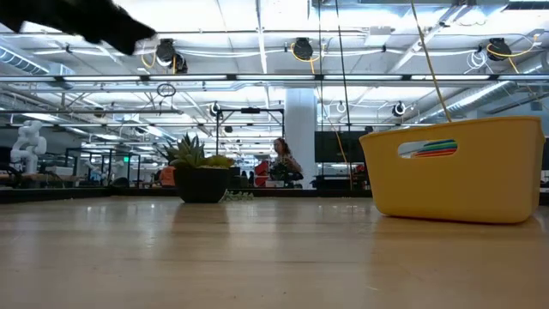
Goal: Nest measuring cups in basket
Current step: Return to Home Position
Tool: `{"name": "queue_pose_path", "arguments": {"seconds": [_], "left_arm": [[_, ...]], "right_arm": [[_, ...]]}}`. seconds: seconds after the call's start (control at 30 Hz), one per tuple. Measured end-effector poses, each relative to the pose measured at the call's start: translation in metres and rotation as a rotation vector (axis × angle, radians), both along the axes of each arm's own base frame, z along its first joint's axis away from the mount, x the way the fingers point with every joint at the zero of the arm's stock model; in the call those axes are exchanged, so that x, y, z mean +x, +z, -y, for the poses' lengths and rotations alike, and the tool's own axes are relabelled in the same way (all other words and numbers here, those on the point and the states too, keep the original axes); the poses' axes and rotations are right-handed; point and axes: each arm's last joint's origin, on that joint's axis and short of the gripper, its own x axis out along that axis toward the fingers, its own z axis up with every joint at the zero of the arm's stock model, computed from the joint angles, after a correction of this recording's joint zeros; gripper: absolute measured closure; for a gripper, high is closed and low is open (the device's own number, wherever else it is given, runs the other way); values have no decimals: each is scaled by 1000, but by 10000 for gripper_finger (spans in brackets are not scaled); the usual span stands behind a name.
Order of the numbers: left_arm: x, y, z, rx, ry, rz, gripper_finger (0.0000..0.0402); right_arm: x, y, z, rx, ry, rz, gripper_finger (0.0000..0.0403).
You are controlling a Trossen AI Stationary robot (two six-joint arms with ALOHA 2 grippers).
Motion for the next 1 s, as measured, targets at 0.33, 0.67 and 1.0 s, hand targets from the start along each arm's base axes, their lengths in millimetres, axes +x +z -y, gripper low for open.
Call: {"name": "queue_pose_path", "arguments": {"seconds": [0.33, 0.67, 1.0], "left_arm": [[-100, 34, 11, -160, 38, 497, 380], [-57, 23, 4, -196, -12, 594, 380], [-35, -35, -10, -320, 139, 531, 381]], "right_arm": [[-56, -77, 3, 43, 175, 262, 190], [-79, -105, 13, -80, 218, 266, 190], [-88, -156, 21, -113, 129, 263, 190]]}}
